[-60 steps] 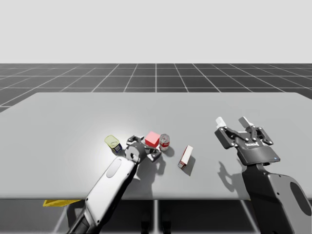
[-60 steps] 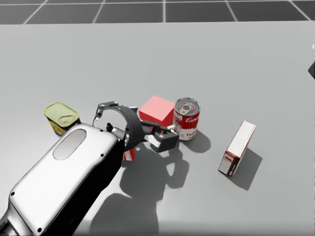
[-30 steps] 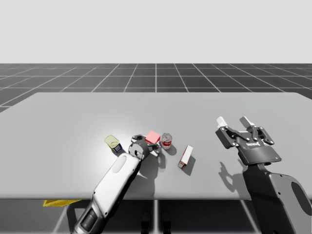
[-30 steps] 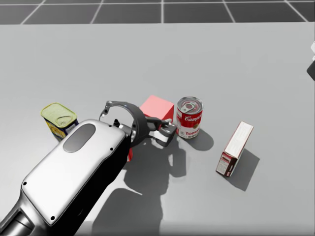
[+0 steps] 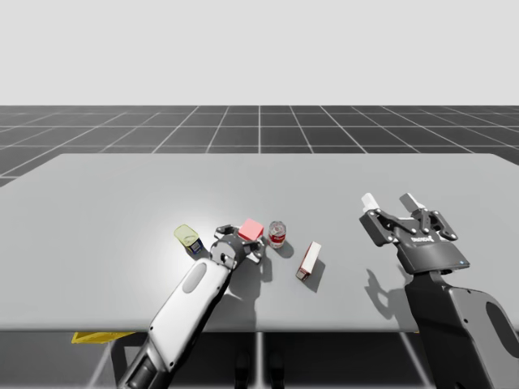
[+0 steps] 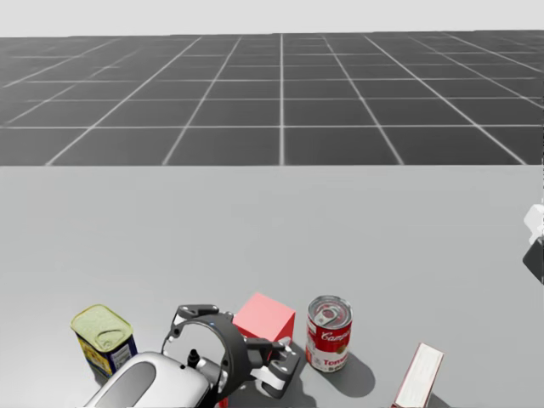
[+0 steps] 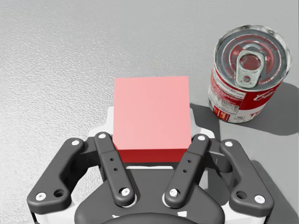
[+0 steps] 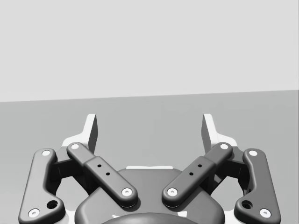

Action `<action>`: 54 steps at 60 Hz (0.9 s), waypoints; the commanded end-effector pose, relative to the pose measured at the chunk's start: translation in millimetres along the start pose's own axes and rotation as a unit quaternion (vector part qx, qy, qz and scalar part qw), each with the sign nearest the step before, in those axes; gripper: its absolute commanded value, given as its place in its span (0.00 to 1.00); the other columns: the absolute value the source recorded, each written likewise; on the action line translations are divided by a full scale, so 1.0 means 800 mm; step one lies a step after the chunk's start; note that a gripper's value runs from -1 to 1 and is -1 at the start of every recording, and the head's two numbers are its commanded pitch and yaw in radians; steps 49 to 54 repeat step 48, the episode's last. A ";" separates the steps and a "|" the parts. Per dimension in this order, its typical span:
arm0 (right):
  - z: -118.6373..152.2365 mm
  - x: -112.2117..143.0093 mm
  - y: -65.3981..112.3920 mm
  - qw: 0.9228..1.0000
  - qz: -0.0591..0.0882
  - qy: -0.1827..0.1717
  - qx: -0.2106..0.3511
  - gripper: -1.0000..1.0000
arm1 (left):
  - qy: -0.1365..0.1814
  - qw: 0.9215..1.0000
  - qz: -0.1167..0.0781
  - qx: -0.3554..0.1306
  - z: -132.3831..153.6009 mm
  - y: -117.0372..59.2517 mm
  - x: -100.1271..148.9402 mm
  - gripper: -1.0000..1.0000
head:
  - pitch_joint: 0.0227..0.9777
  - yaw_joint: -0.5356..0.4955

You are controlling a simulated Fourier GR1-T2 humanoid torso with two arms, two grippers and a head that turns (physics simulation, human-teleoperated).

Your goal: Find the red cube and pick it up.

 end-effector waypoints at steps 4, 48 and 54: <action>0.000 0.000 -0.001 1.000 0.009 -0.003 -0.004 0.00 | 0.018 0.998 -0.005 -0.063 -0.006 -0.013 -0.015 1.00 | 0.43 0.54; 0.000 0.000 -0.002 1.000 0.017 -0.006 -0.008 0.00 | -0.148 0.988 -0.031 -0.020 0.105 0.021 0.170 1.00 | 0.41 0.54; 0.000 0.000 -0.002 1.000 0.017 -0.006 -0.008 0.00 | -0.148 0.988 -0.031 -0.020 0.105 0.021 0.170 1.00 | 0.41 0.54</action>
